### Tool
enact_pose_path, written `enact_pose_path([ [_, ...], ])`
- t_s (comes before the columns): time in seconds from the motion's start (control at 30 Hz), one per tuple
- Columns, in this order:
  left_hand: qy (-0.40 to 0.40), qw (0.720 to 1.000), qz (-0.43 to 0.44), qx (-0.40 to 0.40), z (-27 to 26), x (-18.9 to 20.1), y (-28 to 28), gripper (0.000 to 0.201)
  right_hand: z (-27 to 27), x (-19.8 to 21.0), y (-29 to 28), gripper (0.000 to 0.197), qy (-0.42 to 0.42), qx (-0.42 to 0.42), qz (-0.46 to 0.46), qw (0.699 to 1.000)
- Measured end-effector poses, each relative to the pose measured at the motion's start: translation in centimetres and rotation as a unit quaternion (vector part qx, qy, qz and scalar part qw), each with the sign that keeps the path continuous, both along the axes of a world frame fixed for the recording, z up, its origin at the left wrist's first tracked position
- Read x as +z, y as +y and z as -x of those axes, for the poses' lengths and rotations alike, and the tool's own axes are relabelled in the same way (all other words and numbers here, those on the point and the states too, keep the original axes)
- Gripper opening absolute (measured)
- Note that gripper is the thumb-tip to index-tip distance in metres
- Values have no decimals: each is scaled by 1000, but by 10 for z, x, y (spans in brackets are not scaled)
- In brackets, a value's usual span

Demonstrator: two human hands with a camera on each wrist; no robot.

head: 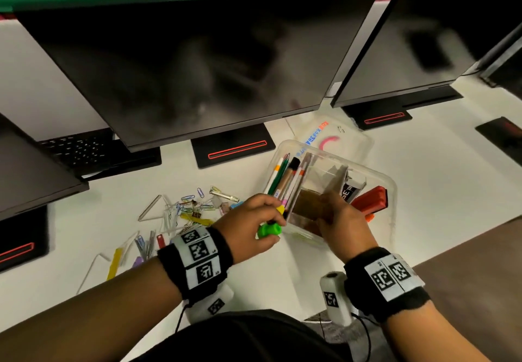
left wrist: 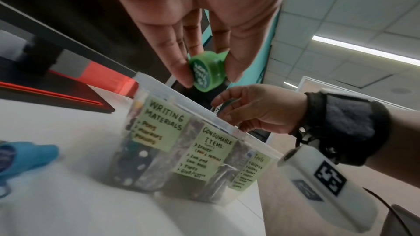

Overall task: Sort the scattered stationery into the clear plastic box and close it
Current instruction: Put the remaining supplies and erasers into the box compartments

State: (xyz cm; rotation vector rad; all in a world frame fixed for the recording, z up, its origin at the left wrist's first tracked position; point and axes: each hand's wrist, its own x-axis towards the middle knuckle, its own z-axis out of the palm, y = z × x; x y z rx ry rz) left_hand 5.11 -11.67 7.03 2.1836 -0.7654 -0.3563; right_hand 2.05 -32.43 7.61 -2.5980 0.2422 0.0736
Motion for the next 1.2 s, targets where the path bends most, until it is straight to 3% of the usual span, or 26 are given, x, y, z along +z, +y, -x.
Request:
enact_pose_path([
  [0.1, -10, 1000, -10, -17, -10, 6, -21, 24, 2, 0, -4, 36, 7, 9, -15, 1000],
  [0.27, -24, 998, -35, -35, -27, 11, -58, 25, 1, -12, -12, 20, 9, 24, -26, 999],
  [0.4, -17, 992, -111, -56, -31, 5, -71, 28, -1, -9, -18, 17, 15, 22, -47, 999],
  [0.57, 37, 991, -119, -46, -32, 0, -70, 56, -1, -2, -26, 16, 24, 25, -46, 998],
  [0.63, 34, 994, -101, -30, -31, 3, -67, 55, -2, 1, -27, 19, 26, 31, -45, 998],
  [0.83, 3, 992, -62, 112, -39, -1, 4, 23, -8, 15, 2, 8, 6, 82, -70, 994],
  [0.93, 11, 970, -128, 205, -39, -21, 65, 20, -14, 13, 35, 9, -2, 121, -107, 987],
  [1.03, 44, 949, -199, 243, -32, -42, 113, 22, -19, 4, 70, 9, 21, 169, -98, 981],
  [1.2, 91, 931, -245, 253, -18, -65, 148, 24, -28, -30, 125, 35, 122, 241, -17, 963],
])
